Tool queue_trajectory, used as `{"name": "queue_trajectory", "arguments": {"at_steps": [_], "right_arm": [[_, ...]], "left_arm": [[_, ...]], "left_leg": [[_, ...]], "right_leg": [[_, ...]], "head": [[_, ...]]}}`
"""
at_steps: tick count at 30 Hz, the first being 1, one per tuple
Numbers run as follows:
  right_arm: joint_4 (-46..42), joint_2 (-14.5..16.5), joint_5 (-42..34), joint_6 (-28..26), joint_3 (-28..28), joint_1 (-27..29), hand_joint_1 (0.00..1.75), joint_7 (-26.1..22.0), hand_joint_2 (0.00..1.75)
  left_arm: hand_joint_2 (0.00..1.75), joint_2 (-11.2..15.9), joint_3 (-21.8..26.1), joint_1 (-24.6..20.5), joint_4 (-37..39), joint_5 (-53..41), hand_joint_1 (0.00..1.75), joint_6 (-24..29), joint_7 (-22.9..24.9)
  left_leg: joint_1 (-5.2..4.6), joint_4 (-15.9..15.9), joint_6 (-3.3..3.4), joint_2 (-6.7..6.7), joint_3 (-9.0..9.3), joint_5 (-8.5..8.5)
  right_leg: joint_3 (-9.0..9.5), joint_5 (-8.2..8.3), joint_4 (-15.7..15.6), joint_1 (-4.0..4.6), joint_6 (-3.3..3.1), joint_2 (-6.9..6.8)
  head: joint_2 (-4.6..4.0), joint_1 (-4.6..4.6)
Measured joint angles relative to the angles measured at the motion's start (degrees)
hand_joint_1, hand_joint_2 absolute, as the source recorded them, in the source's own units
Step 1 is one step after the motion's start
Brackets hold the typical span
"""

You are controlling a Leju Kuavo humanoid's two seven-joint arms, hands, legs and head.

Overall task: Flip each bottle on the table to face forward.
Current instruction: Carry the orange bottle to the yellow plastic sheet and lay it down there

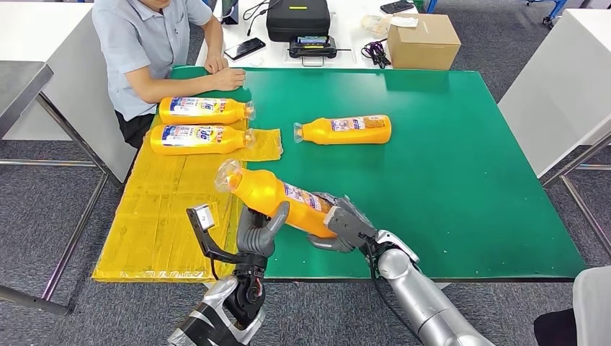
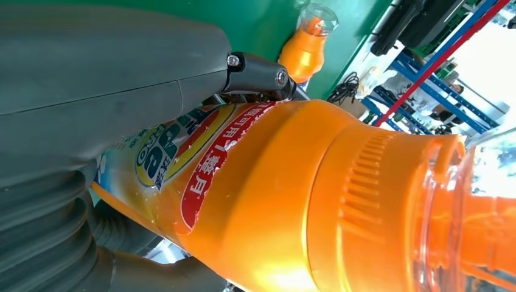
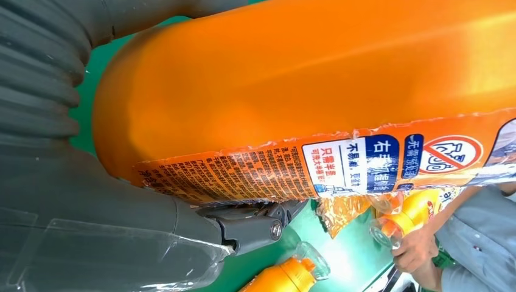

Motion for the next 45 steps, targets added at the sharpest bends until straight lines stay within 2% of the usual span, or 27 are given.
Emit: {"name": "queue_trajectory", "arguments": {"at_steps": [11,15,16,25,33,36,38,41,43,45], "right_arm": [[1.32,0.85,-1.04,0.8,0.44,-0.73,1.72,-0.25,1.75],[1.97,1.15,-1.19,1.43,0.68,-1.16,0.05,-0.71,1.75],[2.14,1.2,-1.24,1.64,0.72,-1.25,0.0,-0.8,1.75],[2.79,1.22,-1.2,-1.91,0.36,-0.6,0.0,-0.57,1.75],[2.78,0.75,-1.11,-3.06,-1.39,0.85,0.0,-0.4,1.75],[2.71,0.71,-0.68,-3.67,-1.91,1.24,0.0,-0.4,1.75],[2.44,0.61,-0.05,-4.62,-2.48,1.75,0.0,-0.43,1.75],[1.74,0.16,1.22,-6.3,-3.79,2.78,0.0,-0.84,1.75],[1.45,-0.1,1.96,-7.11,-4.84,3.26,0.0,-1.34,1.75],[1.35,-0.27,2.44,-7.52,-5.78,3.48,0.0,-1.78,1.75]], "left_arm": [[1.75,0.0,0.71,0.16,-0.79,-0.01,1.75,-0.74,-0.67],[1.75,0.02,1.03,0.36,-1.66,0.63,1.75,-1.67,-0.32],[1.75,0.03,1.11,0.41,-1.96,0.81,1.75,-1.9,-0.19],[1.75,0.67,1.39,1.52,-7.12,-2.49,1.75,0.58,-1.34],[1.75,0.87,1.84,5.36,-15.6,-4.91,1.75,1.88,-1.28],[1.75,0.99,2.0,5.7,-16.92,-9.4,1.75,4.81,-2.81],[1.75,1.37,2.01,5.35,-17.05,-17.41,1.75,10.41,-6.09],[1.75,2.01,2.24,4.29,-15.98,-38.02,1.75,22.2,-10.22],[1.75,1.97,4.12,3.8,-14.4,-54.96,1.75,25.96,-10.62],[1.75,1.53,7.47,3.57,-12.71,-70.22,1.75,26.77,-10.6]], "left_leg": [[0.0,0.0,0.0,0.0,0.0,0.0],[0.0,0.0,0.0,0.0,0.0,0.0],[0.0,0.0,0.0,0.0,0.0,0.0],[0.0,0.0,0.0,0.01,-0.02,0.0],[0.0,0.0,0.0,0.01,-0.04,0.0],[0.0,0.0,0.0,0.01,-0.03,0.0],[0.0,0.0,0.0,0.01,-0.02,0.0],[0.01,0.0,0.0,-0.01,-0.02,0.01],[0.0,0.0,0.0,0.01,-0.02,0.02],[-0.01,0.0,0.0,0.05,-0.02,0.01]], "right_leg": [[-0.01,0.0,0.0,0.0,0.0,0.0],[-0.01,0.0,0.0,0.0,0.0,0.0],[-0.01,0.0,0.0,0.0,0.0,0.0],[-0.04,0.0,0.0,0.0,0.0,0.01],[-0.07,0.0,0.0,0.0,0.0,0.01],[-0.08,0.0,0.0,0.0,0.0,0.01],[-0.07,0.0,0.0,0.0,0.0,0.01],[-0.06,0.0,0.0,0.0,0.0,-0.01],[-0.06,0.0,0.0,0.0,0.0,0.0],[-0.07,0.01,0.0,-0.01,0.0,0.03]], "head": [[0.0,0.0],[0.0,0.0],[0.0,-0.01],[0.0,0.0],[0.0,0.01],[0.0,0.01],[0.0,0.01],[0.0,0.0],[0.0,0.01],[0.0,0.01]]}}
